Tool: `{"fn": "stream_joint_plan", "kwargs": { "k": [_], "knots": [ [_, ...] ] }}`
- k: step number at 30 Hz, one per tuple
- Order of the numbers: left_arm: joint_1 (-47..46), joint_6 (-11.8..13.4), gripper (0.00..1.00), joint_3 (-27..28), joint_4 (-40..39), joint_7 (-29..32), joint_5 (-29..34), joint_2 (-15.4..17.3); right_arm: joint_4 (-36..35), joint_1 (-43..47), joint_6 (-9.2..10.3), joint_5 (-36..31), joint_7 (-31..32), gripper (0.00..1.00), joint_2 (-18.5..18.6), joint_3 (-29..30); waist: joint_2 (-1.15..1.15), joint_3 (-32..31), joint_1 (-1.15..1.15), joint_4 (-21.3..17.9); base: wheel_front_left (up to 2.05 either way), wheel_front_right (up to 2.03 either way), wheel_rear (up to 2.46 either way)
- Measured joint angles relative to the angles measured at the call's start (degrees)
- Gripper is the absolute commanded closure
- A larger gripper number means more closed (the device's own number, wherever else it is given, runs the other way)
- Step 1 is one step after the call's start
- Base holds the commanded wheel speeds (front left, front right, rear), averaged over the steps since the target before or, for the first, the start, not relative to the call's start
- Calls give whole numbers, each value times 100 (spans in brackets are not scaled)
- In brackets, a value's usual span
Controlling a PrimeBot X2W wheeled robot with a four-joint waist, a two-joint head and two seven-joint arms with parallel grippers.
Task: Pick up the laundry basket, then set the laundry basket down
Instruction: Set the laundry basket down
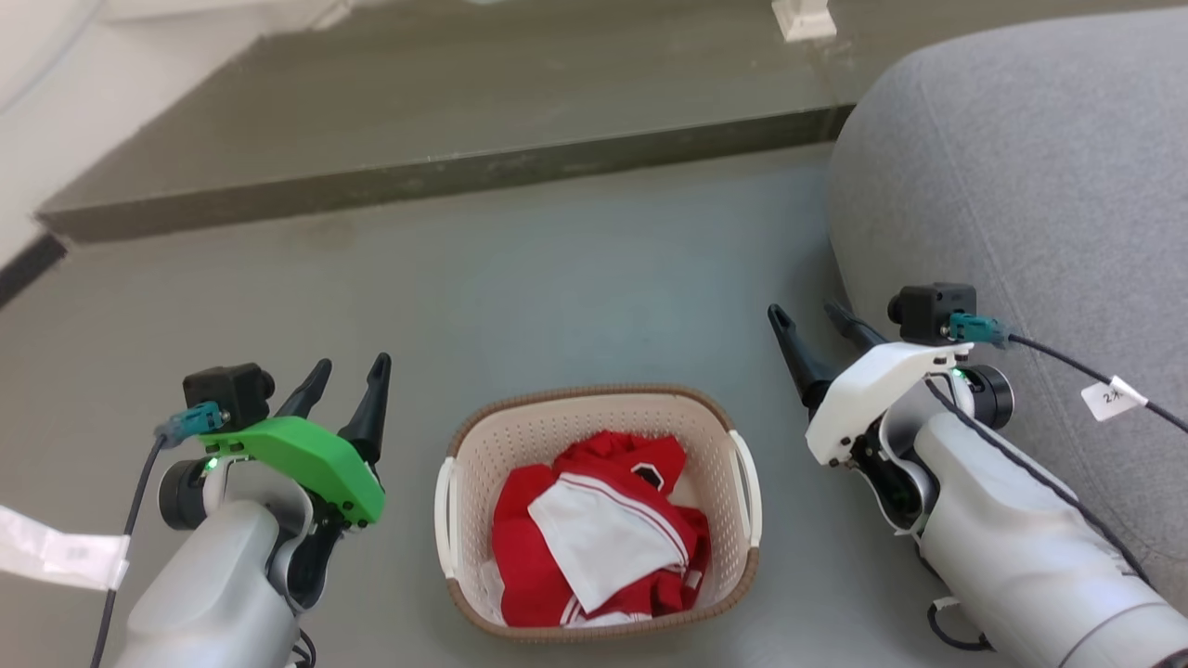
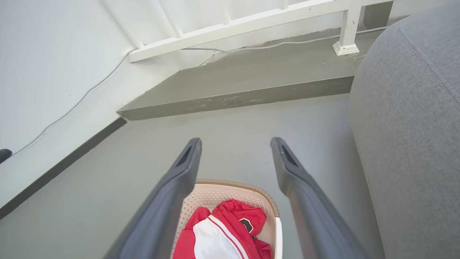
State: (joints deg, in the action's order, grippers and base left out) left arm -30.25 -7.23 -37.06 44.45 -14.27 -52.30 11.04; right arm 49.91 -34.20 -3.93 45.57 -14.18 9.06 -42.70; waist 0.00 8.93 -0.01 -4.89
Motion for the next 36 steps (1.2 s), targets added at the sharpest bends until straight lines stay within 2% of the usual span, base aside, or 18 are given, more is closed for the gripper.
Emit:
{"fn": "stream_joint_plan", "kwargs": {
  "k": [9,18,22,36],
  "knots": [
    [609,202,0,733,-879,-9,539,65,-932,501,261,-493,0,0,79,525,0,-499,0,-8,0,0,0],
    [1079,334,0,1416,-1713,-15,1093,20,-1723,1036,511,-901,-1,0,210,1058,0,-594,0,-18,0,0,0],
    [1382,376,0,1702,-2052,-15,1295,-104,-2065,1338,603,-1121,-9,0,221,1249,0,-604,0,-1,0,0,0],
    [2139,524,0,2571,-3045,-15,2205,-323,-2981,1929,751,-1751,-18,0,275,1783,0,-581,0,18,0,0,0]
  ]
}}
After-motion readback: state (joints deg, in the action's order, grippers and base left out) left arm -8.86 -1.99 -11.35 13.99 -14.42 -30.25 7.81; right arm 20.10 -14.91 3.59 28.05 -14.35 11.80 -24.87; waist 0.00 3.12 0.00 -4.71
